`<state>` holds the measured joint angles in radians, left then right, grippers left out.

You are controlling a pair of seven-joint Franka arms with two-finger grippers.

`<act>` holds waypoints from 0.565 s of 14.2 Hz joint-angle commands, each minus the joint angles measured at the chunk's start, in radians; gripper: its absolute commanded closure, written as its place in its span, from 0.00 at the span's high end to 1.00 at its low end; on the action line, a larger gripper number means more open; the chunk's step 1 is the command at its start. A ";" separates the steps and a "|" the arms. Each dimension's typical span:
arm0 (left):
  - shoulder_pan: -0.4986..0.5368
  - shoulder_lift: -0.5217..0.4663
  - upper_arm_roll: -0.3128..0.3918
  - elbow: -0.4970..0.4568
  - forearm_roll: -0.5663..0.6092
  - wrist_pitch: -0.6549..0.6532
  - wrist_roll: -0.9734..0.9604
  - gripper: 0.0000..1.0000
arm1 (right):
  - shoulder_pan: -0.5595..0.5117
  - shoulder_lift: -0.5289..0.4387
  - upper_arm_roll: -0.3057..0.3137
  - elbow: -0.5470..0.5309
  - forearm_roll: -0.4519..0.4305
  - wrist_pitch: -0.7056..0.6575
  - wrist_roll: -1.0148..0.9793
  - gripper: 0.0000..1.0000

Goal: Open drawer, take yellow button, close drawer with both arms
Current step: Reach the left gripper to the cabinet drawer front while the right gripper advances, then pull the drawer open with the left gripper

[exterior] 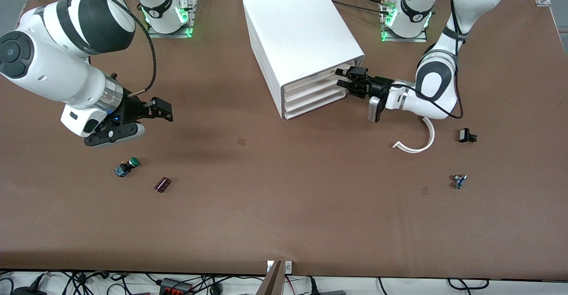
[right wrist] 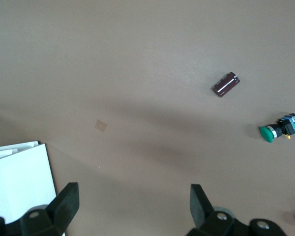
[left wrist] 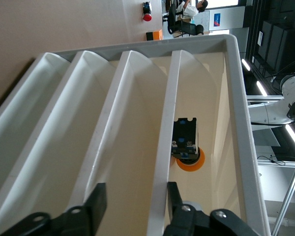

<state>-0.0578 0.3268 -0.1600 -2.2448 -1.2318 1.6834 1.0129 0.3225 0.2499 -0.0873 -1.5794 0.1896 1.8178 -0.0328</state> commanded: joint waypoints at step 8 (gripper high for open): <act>0.016 -0.008 -0.010 -0.009 -0.025 -0.053 0.006 0.10 | 0.015 0.026 -0.003 0.056 0.018 -0.005 0.008 1.00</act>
<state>-0.0503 0.3231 -0.1646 -2.2446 -1.2452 1.6246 1.0231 0.3323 0.2576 -0.0874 -1.5584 0.1897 1.8184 -0.0328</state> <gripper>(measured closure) 0.855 0.000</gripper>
